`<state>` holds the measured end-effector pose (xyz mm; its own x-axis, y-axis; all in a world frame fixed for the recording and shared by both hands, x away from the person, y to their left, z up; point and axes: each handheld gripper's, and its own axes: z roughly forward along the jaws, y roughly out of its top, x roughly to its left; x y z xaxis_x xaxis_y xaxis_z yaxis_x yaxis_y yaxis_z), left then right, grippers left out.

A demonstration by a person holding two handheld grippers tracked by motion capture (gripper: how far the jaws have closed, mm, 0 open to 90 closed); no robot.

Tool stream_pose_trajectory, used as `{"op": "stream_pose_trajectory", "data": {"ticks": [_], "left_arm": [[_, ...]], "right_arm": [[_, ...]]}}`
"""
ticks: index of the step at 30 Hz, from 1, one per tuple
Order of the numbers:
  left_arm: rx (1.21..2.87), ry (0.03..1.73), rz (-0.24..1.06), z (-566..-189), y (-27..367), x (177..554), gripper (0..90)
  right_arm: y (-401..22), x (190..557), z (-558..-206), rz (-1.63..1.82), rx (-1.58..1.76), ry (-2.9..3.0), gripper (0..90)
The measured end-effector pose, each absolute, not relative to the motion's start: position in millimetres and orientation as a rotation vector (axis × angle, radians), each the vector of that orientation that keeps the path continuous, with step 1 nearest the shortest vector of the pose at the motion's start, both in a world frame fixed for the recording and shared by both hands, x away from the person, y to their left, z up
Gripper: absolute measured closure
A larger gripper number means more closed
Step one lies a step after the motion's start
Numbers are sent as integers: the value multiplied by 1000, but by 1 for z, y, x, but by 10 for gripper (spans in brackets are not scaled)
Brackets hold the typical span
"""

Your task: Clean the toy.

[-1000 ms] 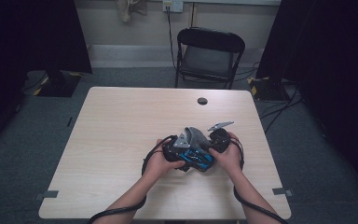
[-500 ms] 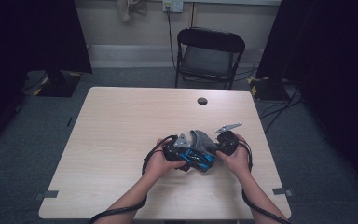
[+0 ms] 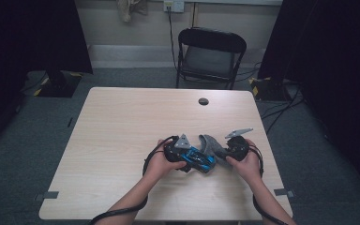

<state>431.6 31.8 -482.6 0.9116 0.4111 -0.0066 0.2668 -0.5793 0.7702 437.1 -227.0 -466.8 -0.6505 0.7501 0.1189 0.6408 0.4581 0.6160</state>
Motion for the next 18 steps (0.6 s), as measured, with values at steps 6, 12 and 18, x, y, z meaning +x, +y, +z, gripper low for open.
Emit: {"op": "stream_pose_trajectory", "data": {"ticks": [6, 12, 18], "left_arm": [[2203, 492, 214, -484, 33, 431, 189], [2195, 494, 211, -484, 34, 431, 189], [2179, 496, 203, -485, 35, 431, 189]], "right_arm": [[-236, 439, -458, 948, 1265, 2471, 727], [-227, 455, -442, 1017, 1317, 2371, 727], [-190, 472, -445, 1018, 1301, 2390, 727]]}}
